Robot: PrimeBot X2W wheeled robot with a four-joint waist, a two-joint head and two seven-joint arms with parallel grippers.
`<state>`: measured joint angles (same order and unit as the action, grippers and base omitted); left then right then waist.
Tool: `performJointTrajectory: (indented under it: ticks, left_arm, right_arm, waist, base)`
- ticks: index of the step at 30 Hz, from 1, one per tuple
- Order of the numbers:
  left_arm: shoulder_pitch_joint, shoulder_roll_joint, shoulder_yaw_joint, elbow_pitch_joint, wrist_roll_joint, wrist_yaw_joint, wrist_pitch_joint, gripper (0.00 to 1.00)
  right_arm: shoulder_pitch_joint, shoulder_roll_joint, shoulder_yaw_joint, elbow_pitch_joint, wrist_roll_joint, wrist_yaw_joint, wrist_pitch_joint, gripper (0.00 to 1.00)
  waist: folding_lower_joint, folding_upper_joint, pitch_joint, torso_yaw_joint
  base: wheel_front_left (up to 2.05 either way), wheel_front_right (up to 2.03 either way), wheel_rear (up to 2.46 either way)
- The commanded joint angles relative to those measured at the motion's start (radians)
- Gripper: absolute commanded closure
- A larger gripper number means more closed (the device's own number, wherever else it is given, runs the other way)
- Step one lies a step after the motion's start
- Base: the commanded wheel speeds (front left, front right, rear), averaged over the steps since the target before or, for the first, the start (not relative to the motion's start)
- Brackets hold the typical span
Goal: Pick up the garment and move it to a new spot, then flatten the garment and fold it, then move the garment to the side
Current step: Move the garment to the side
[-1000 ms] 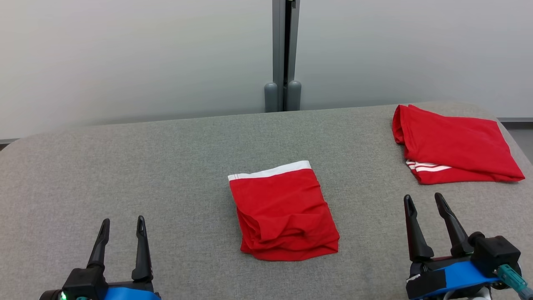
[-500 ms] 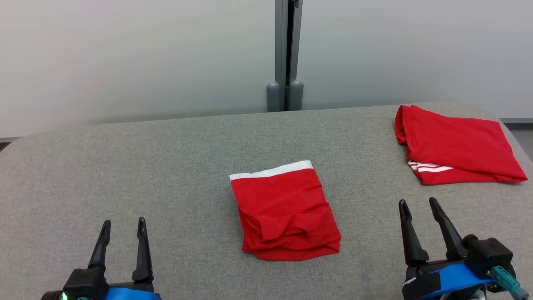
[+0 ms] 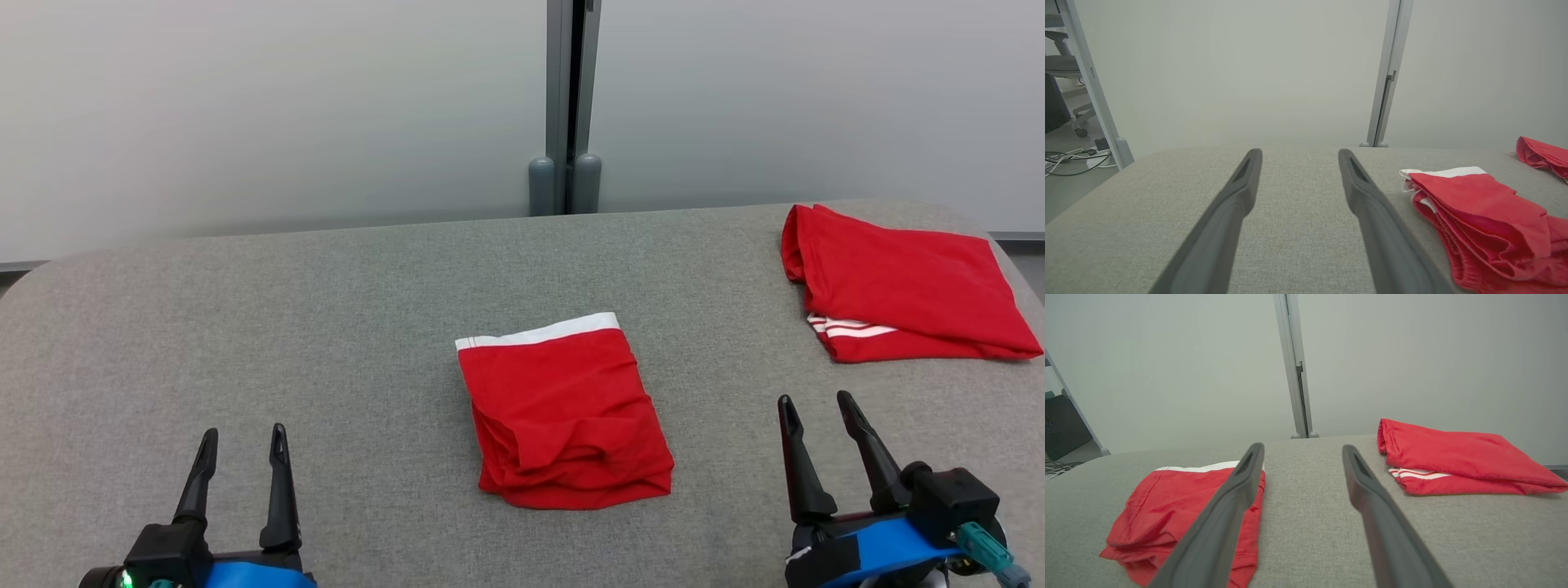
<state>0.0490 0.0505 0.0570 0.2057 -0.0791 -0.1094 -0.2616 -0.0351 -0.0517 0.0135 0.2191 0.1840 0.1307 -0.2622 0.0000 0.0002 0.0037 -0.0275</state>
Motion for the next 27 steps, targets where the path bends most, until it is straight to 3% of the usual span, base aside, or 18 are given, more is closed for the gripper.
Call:
performJointTrajectory:
  ticks: [1,7,14,19,27]
  left_arm:
    - [-0.017,0.000,0.003,-0.001,0.003,-0.002,-0.004,0.00]
    - [-0.050,0.000,-0.008,-0.009,0.004,-0.005,-0.004,0.00]
    - [-0.111,0.000,-0.033,-0.010,0.003,-0.012,-0.004,0.00]
    - [-0.144,0.000,-0.045,-0.007,-0.014,-0.013,-0.004,0.00]
    - [-0.187,0.000,-0.079,-0.005,-0.038,-0.004,-0.004,0.00]
  right_arm:
    - [0.002,0.001,0.004,0.004,-0.002,0.000,-0.003,0.00]
    - [-0.099,-0.021,0.036,0.001,-0.011,0.000,-0.003,0.00]
    - [-0.296,-0.055,0.112,0.102,-0.026,0.000,0.016,0.00]
    - [-0.417,-0.067,0.169,0.233,-0.023,0.000,0.065,0.00]
    - [-0.516,-0.072,0.194,0.501,-0.001,0.000,0.049,0.00]
  waist:
    - [0.0000,-0.0002,0.004,0.004]
    - [0.0000,-0.0002,0.045,0.026]
    - [0.0000,-0.0002,0.124,0.077]
    - [0.0000,-0.0002,0.173,0.111]
    - [0.0000,-0.0002,0.236,0.153]
  base:
    - [0.00,0.00,0.00]
    - [0.00,0.00,0.00]
    - [0.00,0.00,0.00]
    - [0.00,0.00,0.00]
    - [0.00,0.00,0.00]
